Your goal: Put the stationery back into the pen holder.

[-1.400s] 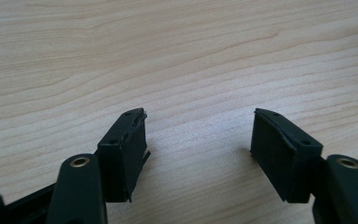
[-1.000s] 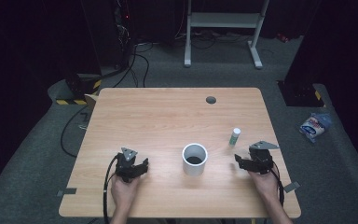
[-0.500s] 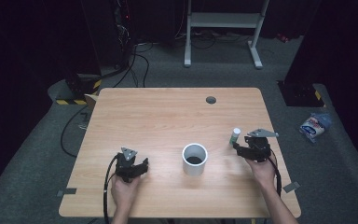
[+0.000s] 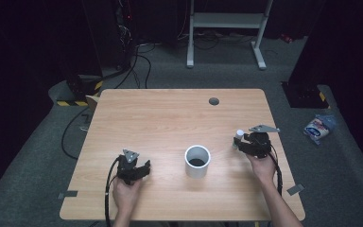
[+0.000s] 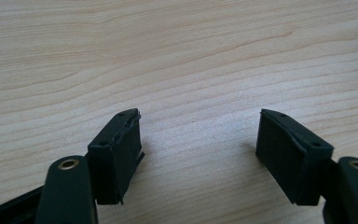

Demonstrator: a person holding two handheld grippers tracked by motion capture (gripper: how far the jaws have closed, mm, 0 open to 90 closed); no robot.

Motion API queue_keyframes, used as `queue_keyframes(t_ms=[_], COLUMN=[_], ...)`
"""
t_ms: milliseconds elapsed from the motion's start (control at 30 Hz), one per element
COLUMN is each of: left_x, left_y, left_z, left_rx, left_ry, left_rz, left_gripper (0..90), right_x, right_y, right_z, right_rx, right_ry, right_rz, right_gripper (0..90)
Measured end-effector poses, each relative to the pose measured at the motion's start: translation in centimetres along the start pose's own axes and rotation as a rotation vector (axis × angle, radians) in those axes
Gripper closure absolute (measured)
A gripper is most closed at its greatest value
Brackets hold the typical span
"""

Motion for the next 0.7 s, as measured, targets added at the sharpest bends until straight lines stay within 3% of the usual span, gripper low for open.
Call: queue_keyframes(t_ms=[367,700], left_x=[0.09,0.09], left_y=[0.0,0.0], left_z=[-0.05,-0.06], left_rx=[0.009,0.01], left_ry=[0.0,-0.001], left_rz=[0.013,0.012], left_gripper=[30.8,30.8], right_x=[0.36,0.53], right_y=[0.29,0.26], right_z=[0.57,0.06], right_rx=[-0.01,-0.007], right_ry=[-0.03,-0.02], right_rz=[-0.016,-0.032], right_gripper=[62.7,64.3])
Point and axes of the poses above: each handheld gripper's, and its own axes: z roughly forward along the jaws, y roughly out of its top, x roughly to its left, the point moved 2 cm from there along z, roughly forward along the jaws, and after that the axes turned 4 degrees about x, right-handed, at the moved point
